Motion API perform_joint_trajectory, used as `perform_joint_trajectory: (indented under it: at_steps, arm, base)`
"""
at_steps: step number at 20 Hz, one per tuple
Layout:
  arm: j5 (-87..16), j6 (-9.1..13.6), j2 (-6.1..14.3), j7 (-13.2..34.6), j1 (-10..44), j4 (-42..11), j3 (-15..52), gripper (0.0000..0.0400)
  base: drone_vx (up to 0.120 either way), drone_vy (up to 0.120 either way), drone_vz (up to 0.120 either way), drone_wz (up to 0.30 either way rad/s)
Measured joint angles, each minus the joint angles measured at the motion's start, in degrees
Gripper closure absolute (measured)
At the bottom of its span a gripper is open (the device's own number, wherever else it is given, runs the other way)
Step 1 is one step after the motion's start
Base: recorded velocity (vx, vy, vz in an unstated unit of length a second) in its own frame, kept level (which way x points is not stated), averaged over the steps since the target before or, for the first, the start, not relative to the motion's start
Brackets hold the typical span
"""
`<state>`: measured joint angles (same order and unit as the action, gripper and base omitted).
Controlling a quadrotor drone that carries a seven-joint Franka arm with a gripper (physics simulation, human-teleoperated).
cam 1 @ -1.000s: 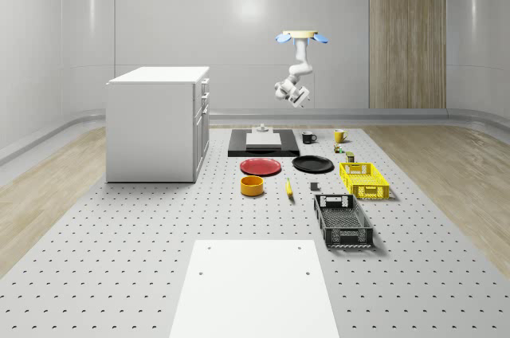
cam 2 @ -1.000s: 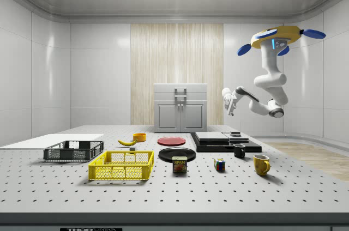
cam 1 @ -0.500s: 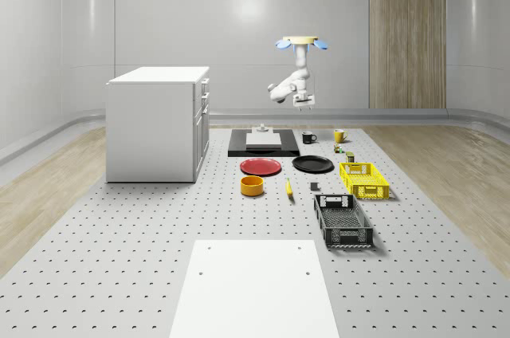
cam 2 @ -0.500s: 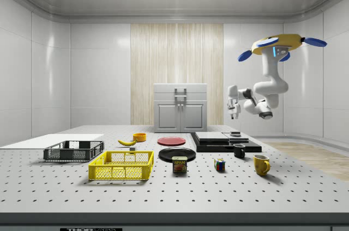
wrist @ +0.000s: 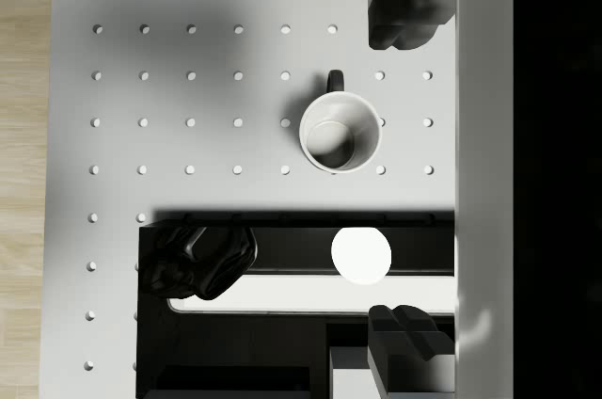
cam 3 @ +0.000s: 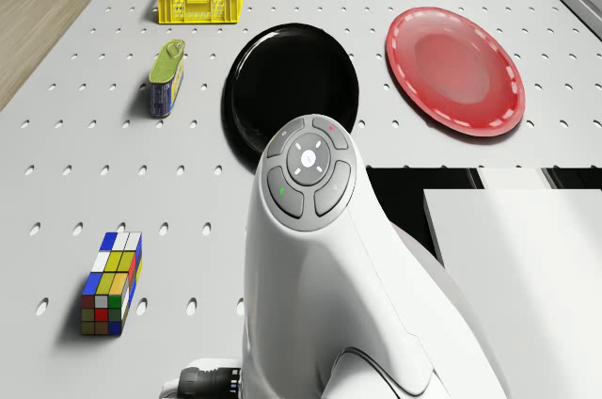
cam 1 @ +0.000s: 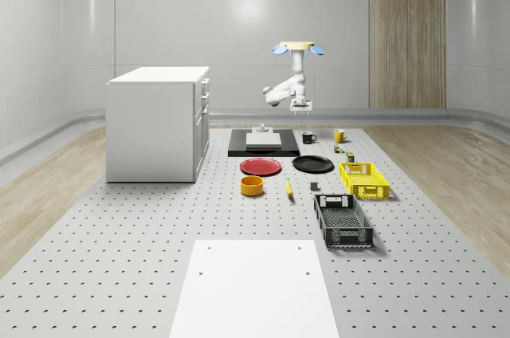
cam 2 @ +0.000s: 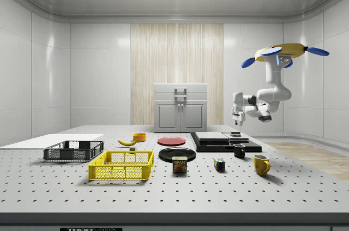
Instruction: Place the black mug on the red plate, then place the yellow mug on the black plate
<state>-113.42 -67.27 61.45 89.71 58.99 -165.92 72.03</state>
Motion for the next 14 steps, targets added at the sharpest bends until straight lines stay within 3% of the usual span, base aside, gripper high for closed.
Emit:
perform_joint_trajectory:
  at_steps: [14]
  arm:
    - [1.98,-3.28,4.38,2.01,2.35,0.26,1.80,0.0000]
  base:
    - [0.000,0.000,-0.120,0.000]
